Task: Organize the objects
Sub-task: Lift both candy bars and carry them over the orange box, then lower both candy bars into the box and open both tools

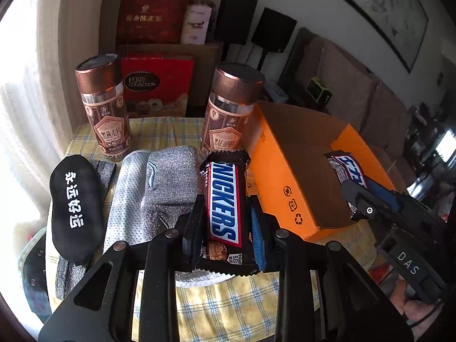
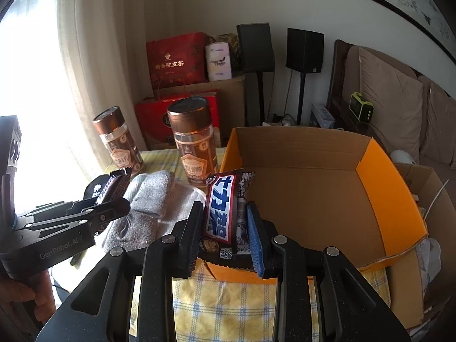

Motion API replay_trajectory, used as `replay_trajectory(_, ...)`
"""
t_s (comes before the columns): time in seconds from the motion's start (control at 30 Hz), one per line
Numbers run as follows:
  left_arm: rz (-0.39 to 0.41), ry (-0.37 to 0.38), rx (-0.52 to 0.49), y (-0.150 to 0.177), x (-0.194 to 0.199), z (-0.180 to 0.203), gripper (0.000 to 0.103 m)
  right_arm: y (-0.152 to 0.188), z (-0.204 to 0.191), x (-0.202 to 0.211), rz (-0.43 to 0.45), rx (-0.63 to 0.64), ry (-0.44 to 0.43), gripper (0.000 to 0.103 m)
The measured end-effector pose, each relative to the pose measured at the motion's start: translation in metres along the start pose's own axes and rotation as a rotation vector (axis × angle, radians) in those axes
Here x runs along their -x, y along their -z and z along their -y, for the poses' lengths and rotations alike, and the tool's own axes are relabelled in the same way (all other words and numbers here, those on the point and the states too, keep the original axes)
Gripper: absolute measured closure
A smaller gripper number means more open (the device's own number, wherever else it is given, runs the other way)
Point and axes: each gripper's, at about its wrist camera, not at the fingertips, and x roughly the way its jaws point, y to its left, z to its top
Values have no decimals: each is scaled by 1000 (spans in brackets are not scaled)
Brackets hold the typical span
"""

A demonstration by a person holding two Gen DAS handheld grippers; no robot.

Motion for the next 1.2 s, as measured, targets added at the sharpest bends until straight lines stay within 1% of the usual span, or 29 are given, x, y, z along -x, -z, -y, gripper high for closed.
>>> replay_trajectory(0.4,-5,85,-92,-13,-24,82,76,0,60,11,10,-56,100,73)
replay_trajectory(0.53,-27,113,-99,-17,-40,103,76,3,75,10,2,-75,118,73)
replay_trajectory(0.67,-57,120,-108,-19,-59,121,76,6,90,5,-14,-96,133,73)
replay_trajectory(0.83,-109,128,-97,-17,-87,133,76,11,112,-11,-56,-133,141,73)
replay_trajectory(0.93,-134,117,-92,-15,-101,135,76,15,124,-22,-85,-164,141,73)
replay_trajectory(1.2,-153,87,-125,-7,-111,139,76,20,132,-32,-105,-183,128,73)
